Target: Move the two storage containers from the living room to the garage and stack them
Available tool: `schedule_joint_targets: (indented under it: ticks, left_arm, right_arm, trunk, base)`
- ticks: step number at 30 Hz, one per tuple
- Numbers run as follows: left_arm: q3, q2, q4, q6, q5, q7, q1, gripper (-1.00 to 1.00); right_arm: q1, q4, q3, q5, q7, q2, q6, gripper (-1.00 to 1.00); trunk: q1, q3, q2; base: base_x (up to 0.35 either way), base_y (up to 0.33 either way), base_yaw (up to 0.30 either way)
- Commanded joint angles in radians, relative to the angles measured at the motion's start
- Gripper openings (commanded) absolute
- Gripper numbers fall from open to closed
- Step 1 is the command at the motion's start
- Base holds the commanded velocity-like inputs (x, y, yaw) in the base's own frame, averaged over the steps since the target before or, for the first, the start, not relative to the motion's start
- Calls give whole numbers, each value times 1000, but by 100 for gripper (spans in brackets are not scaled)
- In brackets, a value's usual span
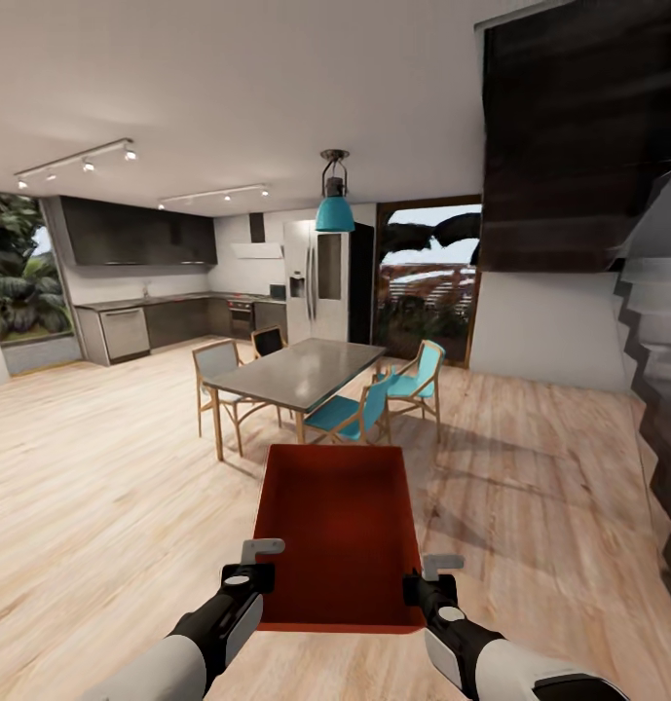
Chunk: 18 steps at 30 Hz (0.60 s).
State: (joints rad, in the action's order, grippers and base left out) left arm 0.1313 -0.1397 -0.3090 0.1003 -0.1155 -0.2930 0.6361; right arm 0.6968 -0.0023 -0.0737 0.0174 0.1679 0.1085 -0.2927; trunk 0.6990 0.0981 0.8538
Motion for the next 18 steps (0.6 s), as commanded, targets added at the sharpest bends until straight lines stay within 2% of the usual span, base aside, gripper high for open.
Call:
schedule_joint_targets:
  ticks: [1,18]
  left_arm:
    - [-29,3,-1,9,-6,-25,1,-100]
    - [-30,3,-1,9,-6,-25,1,-100]
  right_arm:
    - [1,-2,29,-1,5,0,-11,-100]
    - [1,-2,29,-1,1,-1,-11,-100]
  trunk:
    - [0,2,1]
    - [0,2,1]
  base:
    - [0,0,-284]
    - [0,0,-284]
